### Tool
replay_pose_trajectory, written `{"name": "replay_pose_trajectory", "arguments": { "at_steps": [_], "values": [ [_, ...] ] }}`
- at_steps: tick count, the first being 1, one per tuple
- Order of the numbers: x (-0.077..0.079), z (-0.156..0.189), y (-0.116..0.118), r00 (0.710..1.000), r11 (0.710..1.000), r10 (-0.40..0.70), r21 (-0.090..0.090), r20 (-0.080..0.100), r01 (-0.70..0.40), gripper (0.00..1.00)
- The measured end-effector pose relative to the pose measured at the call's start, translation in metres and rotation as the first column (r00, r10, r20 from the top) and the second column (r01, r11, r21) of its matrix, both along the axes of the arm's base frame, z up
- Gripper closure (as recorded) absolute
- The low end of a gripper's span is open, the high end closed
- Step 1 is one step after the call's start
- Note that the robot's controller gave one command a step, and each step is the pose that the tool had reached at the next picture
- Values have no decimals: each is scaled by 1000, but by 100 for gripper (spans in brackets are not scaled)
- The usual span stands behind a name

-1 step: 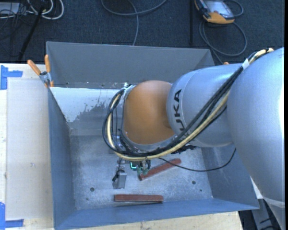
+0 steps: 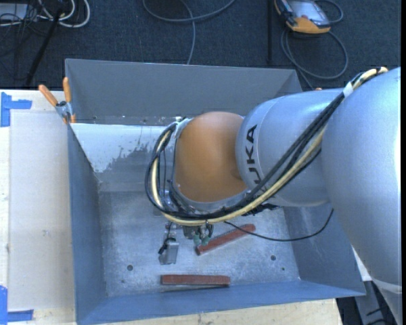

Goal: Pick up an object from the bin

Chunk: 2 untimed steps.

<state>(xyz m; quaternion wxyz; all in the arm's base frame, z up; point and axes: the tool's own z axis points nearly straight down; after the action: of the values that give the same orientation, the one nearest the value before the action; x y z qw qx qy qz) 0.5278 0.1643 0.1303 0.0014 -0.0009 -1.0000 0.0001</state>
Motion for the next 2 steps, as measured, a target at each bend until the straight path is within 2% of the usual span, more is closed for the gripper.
{"name": "replay_pose_trajectory", "arguments": {
  "at_steps": [1,2],
  "values": [
    [-42,-48,-40,996,996,-92,0,1,92,0],
    [-49,-23,-64,1000,1000,21,-1,0,-21,0]
  ]
}}
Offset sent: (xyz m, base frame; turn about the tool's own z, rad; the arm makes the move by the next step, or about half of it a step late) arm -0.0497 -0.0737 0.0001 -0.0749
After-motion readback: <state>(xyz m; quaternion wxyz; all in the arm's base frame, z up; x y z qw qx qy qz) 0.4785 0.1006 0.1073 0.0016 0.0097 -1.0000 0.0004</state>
